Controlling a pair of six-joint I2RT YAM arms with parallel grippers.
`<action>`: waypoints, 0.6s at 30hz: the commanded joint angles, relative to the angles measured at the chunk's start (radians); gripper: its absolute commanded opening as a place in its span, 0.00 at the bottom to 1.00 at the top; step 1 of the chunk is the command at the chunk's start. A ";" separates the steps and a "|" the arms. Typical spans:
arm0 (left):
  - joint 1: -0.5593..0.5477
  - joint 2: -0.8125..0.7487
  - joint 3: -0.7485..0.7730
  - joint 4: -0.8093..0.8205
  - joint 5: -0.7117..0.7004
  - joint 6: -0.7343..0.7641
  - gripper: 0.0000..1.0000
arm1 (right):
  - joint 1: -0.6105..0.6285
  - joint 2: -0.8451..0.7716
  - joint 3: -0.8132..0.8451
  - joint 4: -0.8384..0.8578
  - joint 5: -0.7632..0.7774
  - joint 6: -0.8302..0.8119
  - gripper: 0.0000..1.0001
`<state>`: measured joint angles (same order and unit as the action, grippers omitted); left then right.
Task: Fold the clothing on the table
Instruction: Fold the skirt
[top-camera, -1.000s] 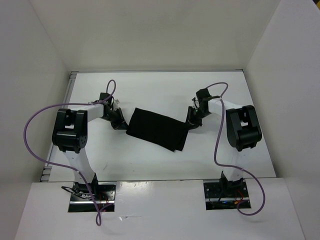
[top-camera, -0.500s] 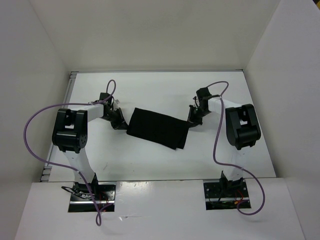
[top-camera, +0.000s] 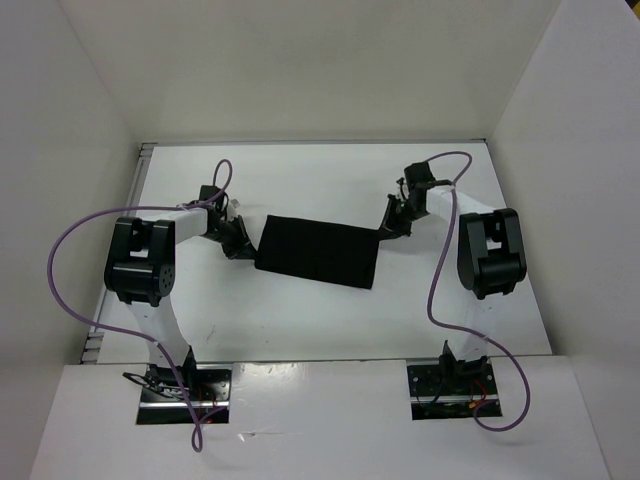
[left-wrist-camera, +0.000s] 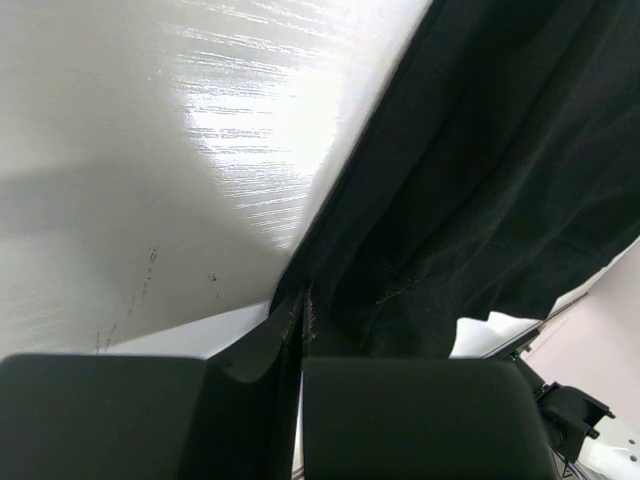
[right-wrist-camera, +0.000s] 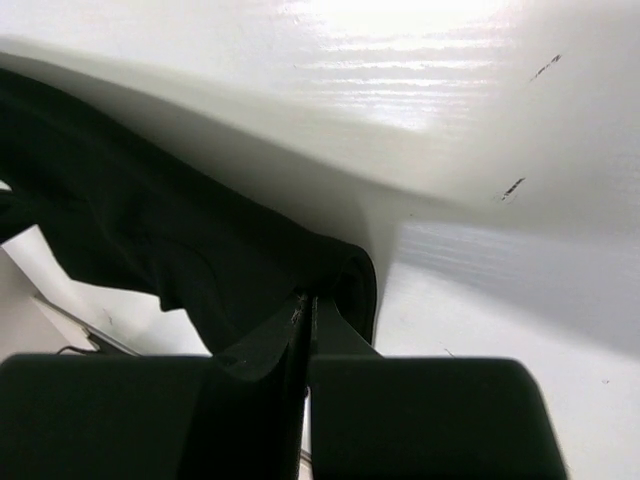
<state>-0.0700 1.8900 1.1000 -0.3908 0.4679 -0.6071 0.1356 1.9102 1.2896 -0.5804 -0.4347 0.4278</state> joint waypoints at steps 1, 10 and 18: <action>-0.002 0.015 -0.020 -0.046 -0.103 0.033 0.00 | -0.022 -0.017 0.063 0.025 -0.006 0.011 0.00; -0.002 0.015 -0.029 -0.046 -0.103 0.033 0.00 | -0.041 0.042 0.102 0.044 -0.024 0.011 0.00; -0.002 -0.017 -0.003 -0.046 -0.055 0.033 0.00 | -0.041 0.006 0.079 0.073 -0.030 0.000 0.53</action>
<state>-0.0700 1.8877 1.0996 -0.3912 0.4698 -0.6064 0.1055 1.9701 1.3556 -0.5636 -0.4595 0.4347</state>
